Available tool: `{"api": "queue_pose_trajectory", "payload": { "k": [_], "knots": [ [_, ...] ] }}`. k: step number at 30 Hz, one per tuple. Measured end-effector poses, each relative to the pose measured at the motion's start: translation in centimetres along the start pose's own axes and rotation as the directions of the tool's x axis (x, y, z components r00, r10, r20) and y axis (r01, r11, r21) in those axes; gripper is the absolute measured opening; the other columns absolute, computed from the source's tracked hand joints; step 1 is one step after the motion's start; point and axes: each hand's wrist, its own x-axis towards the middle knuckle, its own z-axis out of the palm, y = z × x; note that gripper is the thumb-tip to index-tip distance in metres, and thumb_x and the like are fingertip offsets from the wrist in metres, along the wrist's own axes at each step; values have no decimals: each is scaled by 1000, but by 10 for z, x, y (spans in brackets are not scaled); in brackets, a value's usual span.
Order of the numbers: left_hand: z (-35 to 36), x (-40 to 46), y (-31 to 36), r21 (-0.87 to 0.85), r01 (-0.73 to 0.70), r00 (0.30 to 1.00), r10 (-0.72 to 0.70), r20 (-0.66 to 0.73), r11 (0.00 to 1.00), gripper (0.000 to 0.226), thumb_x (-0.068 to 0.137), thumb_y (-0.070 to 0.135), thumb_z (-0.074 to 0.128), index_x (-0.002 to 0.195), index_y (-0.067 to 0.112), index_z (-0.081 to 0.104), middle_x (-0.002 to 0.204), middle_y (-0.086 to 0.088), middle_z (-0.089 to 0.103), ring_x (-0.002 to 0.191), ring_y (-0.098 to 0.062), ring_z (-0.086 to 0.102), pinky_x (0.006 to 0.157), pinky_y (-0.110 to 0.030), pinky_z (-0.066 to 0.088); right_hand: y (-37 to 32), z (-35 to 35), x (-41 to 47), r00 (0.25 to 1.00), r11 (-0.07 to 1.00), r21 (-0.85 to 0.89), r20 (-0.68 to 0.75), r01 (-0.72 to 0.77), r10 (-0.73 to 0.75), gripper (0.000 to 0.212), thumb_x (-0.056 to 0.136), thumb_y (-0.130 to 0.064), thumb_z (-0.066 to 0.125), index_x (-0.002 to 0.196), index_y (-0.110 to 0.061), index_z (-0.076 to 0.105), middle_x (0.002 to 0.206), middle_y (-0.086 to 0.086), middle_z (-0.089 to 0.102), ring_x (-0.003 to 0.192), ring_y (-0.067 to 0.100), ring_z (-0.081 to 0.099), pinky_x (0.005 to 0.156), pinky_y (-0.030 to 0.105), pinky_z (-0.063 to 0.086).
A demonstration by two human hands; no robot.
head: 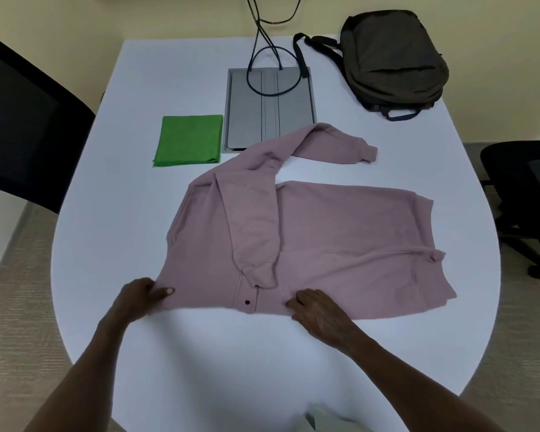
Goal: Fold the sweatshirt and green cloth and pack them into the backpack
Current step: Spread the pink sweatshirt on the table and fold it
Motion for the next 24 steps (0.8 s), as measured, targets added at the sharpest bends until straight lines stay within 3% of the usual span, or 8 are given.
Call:
{"api": "queue_pose_trajectory", "payload": {
  "k": [4,8,11,14,17,20,22,24],
  "knots": [
    [5,-4,0,-89,23,999,-26,-35,996,72,62,78,48,66,7,56,63,-6,63,60,-24,59,55,-31,40,-5,-2,2,1000,999,-20,-3,-26,26,36,64,-8,76,97,-19,64,80,-1,58,71,20,56,64,32,45],
    [0,-13,-3,-525,36,990,-103,-99,850,56,70,64,68,86,10,66,84,-10,67,75,-27,64,70,-42,57,-11,-6,9,998,997,-74,-52,-23,19,37,65,1,66,96,-17,56,82,1,55,70,23,53,61,34,41],
    [13,-27,-1,-422,54,980,-128,-150,905,62,59,73,60,82,16,67,79,-5,69,74,-27,65,64,-37,50,-13,-1,0,999,996,-87,13,31,-30,33,76,-6,47,104,-18,60,82,0,58,72,22,56,65,33,46],
    [26,-34,1,-310,76,979,-129,-155,948,57,59,68,58,68,12,67,65,-8,67,65,-28,62,57,-31,39,-14,0,-6,998,998,-62,58,11,-8,37,76,-22,52,111,-20,64,88,1,61,81,23,59,74,36,43],
    [29,-33,4,-303,80,968,-146,-203,950,59,61,66,58,57,7,57,52,-10,54,55,-30,53,53,-31,32,-20,-7,-1,1000,1000,-28,27,-7,8,50,84,-41,55,129,-20,59,123,8,59,109,29,55,88,42,39],
    [28,-36,8,-354,162,956,-235,-176,921,61,57,68,64,51,11,46,46,-3,43,48,-26,44,53,-32,29,-37,-5,8,984,1000,1,179,17,-17,74,91,-59,45,156,-34,21,166,4,13,150,36,18,112,63,15],
    [26,-36,3,-408,244,953,-295,-68,880,61,56,63,76,52,9,48,46,-5,47,49,-23,44,56,-30,31,-45,7,15,955,999,3,295,-38,36,80,91,-71,36,156,-43,-1,166,-6,-12,151,38,-8,108,77,0],
    [27,-36,-3,-451,265,949,-314,-36,852,54,56,51,84,58,6,55,55,-8,54,57,-25,48,60,-30,35,-48,15,21,918,993,-4,380,-121,113,82,89,-78,31,153,-48,-10,161,-13,-26,147,38,-23,102,82,-6]
  ]
}}
